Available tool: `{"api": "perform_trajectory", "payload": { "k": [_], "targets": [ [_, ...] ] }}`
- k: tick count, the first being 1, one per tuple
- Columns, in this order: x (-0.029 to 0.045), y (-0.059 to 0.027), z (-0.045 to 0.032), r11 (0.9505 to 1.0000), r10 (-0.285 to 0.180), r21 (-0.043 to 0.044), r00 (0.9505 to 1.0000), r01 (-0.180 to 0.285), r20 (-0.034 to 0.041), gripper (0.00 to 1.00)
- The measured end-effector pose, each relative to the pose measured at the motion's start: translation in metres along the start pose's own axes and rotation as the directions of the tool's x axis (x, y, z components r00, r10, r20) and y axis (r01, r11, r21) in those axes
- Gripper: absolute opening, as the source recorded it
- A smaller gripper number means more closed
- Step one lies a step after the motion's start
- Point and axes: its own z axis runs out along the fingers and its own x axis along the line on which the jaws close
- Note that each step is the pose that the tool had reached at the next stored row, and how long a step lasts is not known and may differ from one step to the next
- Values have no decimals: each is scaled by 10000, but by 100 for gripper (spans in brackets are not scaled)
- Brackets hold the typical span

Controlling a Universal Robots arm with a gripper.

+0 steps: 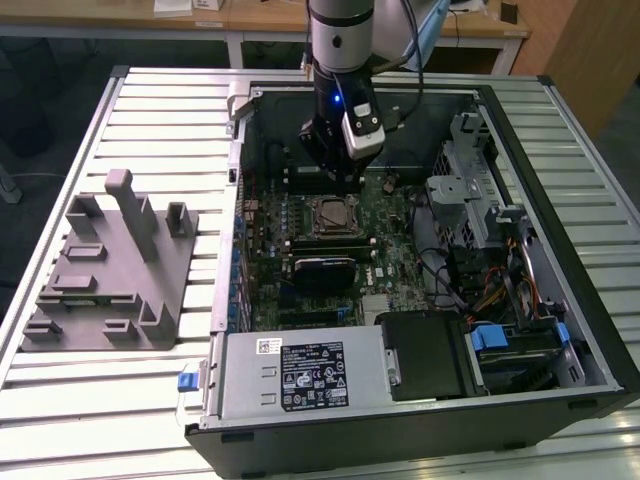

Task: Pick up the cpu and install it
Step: 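Install the second cpu locking lever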

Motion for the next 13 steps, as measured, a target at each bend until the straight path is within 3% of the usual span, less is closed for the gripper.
{"api": "perform_trajectory", "payload": {
  "k": [9, 13],
  "targets": [
    [-54, -187, 13, 10000, 0, 2, 10000, 0, -15, 11],
    [-60, -220, 55, 10000, -71, -11, 10000, 71, -69, 11]
  ]
}}
